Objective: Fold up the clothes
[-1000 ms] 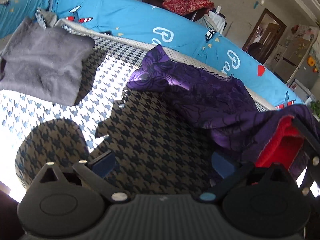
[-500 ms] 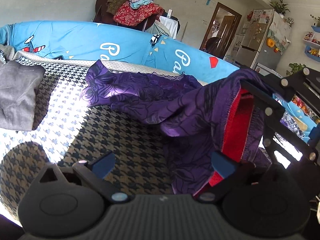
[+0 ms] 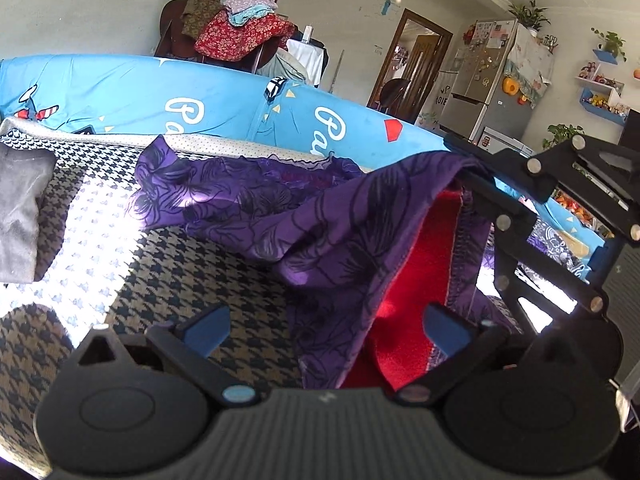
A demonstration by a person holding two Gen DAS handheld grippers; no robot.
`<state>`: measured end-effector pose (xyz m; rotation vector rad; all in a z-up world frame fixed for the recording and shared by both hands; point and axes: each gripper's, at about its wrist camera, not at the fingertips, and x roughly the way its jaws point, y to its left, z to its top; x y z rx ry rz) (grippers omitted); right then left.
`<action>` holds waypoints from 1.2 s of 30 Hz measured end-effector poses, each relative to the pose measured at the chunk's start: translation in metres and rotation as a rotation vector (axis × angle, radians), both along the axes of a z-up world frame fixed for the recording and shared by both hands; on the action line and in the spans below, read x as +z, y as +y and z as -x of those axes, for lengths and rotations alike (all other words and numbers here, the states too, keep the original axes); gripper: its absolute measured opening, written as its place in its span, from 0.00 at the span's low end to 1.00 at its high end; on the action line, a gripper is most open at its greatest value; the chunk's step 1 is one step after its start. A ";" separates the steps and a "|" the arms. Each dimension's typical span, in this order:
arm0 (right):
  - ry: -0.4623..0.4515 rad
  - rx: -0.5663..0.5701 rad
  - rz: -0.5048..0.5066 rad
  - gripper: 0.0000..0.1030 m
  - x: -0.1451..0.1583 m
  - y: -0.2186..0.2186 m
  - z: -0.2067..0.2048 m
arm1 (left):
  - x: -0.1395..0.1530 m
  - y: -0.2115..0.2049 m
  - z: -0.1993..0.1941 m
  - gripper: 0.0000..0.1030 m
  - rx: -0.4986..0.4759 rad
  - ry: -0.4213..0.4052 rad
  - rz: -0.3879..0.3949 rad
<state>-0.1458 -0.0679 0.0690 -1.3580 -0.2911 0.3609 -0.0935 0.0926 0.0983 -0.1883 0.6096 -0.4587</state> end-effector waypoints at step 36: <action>0.624 0.009 -0.246 0.25 -0.043 0.009 0.026 | 0.024 0.026 0.064 1.00 0.625 0.119 -0.104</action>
